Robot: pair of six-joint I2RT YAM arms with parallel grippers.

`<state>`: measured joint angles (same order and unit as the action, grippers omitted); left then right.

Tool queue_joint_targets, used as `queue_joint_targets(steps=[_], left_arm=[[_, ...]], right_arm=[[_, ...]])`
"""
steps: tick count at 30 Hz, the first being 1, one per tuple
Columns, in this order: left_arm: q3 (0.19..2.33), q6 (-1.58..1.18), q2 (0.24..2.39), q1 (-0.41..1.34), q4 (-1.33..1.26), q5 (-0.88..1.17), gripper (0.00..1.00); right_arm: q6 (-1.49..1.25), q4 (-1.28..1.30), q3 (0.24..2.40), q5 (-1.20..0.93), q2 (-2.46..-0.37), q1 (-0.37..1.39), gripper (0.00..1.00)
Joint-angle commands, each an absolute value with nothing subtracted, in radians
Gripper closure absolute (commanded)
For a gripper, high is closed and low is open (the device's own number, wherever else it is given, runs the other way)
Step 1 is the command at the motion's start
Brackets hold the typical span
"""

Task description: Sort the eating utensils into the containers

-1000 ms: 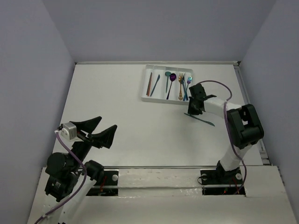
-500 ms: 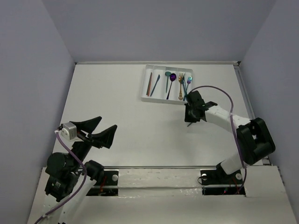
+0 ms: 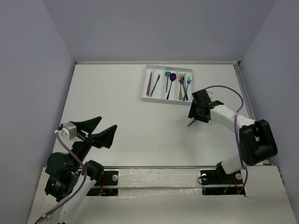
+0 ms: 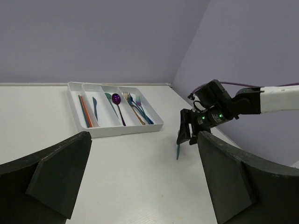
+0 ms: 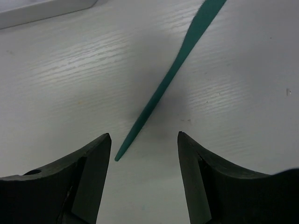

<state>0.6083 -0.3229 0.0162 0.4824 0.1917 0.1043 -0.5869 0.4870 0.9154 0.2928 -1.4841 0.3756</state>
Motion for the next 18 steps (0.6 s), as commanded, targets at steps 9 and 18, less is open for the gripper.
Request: queue_joint_targets(steps=[9, 18], left_arm=[[0.617, -0.319, 0.003, 0.488, 0.146, 0.115, 0.01], [0.615, -0.319, 0.003, 0.497, 0.146, 0.120, 0.01]], right_arm=[[-0.684, 0.396, 0.930, 0.311, -1.643, 0.357, 0.56], [-0.732, 0.393, 0.824, 0.367, -1.551, 0.357, 0.97]])
